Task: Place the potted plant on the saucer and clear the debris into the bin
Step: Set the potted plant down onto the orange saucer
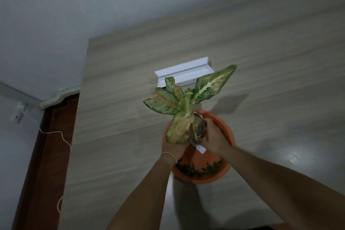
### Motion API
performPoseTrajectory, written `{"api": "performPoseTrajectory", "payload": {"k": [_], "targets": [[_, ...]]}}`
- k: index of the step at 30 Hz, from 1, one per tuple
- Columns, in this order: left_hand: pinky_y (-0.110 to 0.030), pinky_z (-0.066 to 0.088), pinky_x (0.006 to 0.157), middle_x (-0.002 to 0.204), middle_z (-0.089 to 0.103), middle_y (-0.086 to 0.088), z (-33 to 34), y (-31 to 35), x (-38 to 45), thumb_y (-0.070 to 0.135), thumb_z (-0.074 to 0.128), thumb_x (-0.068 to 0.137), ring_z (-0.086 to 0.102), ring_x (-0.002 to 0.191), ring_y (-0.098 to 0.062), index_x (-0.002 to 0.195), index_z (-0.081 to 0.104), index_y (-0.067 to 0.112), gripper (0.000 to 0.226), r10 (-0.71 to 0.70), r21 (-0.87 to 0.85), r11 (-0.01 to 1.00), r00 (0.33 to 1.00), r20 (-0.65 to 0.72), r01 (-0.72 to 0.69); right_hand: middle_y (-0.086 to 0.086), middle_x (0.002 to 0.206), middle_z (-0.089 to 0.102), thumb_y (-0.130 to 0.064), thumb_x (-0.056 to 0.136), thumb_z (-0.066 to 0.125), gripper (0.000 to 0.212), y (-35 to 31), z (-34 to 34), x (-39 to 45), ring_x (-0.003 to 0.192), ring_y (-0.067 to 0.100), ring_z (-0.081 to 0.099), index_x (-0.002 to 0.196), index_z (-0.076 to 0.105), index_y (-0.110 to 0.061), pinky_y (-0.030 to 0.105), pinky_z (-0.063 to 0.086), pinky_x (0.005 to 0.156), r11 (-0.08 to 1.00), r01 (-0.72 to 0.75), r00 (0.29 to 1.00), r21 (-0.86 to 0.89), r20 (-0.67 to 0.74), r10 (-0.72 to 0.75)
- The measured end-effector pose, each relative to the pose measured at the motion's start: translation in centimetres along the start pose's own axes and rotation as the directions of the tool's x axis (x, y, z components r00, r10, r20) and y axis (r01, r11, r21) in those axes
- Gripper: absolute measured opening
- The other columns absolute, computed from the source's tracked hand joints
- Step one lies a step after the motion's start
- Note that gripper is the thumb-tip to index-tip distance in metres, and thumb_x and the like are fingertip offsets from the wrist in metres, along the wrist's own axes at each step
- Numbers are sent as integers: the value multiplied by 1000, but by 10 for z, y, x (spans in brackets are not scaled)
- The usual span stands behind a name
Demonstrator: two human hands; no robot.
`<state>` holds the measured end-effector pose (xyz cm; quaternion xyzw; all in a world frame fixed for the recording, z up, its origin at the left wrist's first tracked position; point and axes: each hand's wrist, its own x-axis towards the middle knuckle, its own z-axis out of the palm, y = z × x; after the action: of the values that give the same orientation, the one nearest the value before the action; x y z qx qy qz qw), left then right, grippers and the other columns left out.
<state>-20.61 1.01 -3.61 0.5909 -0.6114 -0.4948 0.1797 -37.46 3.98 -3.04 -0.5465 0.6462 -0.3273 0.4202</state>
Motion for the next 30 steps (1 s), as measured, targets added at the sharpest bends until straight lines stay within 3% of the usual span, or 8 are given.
{"api": "performPoseTrajectory", "payload": {"k": [2,4,6,9,11,15,23,30], "targets": [[-44,39,111,139,53,-9,0,-1,0,23,63,88,48,129,-25,131,52,18,45,34,88,995,999,18,-36,2,130,65,-15,100,51,33,5,5,-2,105,2,67,123,62,-36,29,54,90,999,43,996,-27,-77,-45],[-45,43,107,131,59,-9,-1,-6,0,25,65,86,53,123,-26,123,57,20,38,70,135,988,998,1,-70,9,125,68,-19,108,34,34,13,10,-3,105,21,70,124,64,-19,36,59,81,991,40,997,130,-64,-32],[-39,43,107,129,59,-8,-4,-8,-3,26,69,83,53,121,-24,122,57,19,41,56,202,978,998,29,-60,-1,122,66,-13,103,49,30,10,8,-10,107,21,65,132,56,-18,31,56,84,992,87,994,-93,-60,-93],[-39,44,106,131,58,-3,-13,-11,-11,31,73,77,53,120,-21,127,54,21,55,-42,315,949,981,187,-20,-6,112,55,-34,72,82,65,21,12,-16,98,13,58,125,47,-22,31,51,81,970,-147,989,-194,-38,142],[-42,50,98,121,62,-4,-19,-15,-16,30,74,72,58,109,-22,122,55,20,55,-86,437,898,953,292,-53,-6,102,60,-46,68,81,55,27,18,-28,92,15,62,108,52,-23,28,50,72,949,-201,976,-244,30,215],[-36,55,84,109,66,-4,-22,-15,-24,29,75,69,63,93,-21,108,61,19,43,-160,695,682,880,447,-229,0,107,67,-43,77,76,44,20,33,-47,94,18,64,109,62,-15,32,53,76,884,-19,944,-467,282,170],[-40,54,90,107,70,-10,-6,-8,-28,28,72,76,65,96,-28,107,65,16,34,-176,754,566,845,505,-333,8,109,69,-27,84,61,23,11,64,-52,94,26,65,103,66,-14,34,52,72,808,129,927,-575,360,108],[-42,53,91,110,70,-10,-13,-6,-34,20,59,82,65,99,-27,106,67,17,25,-106,699,635,859,501,-330,6,102,74,-22,89,56,21,10,61,-50,94,25,67,101,73,-16,36,55,80,836,93,925,-541,357,128]]}}
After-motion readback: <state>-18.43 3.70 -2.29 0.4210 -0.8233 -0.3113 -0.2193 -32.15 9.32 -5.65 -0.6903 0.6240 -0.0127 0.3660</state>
